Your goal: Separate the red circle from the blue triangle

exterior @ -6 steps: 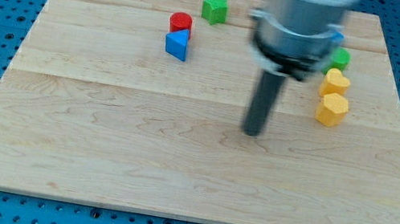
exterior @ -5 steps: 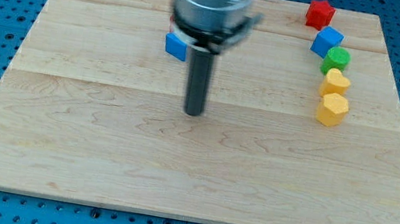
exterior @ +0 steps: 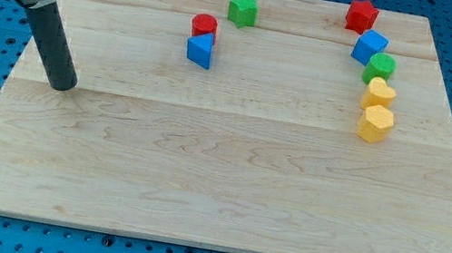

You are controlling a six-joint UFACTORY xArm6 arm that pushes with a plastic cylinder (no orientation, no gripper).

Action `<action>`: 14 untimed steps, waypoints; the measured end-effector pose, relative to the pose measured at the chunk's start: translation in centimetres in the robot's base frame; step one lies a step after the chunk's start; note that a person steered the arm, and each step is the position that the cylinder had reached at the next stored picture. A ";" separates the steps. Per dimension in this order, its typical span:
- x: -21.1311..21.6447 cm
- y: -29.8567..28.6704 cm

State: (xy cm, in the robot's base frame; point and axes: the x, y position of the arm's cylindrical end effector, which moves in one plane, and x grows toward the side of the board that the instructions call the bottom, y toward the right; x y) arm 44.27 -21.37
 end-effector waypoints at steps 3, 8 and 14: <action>-9.9 11.1; -10.7 17.3; -5.2 18.3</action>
State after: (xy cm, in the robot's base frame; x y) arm 39.12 -3.07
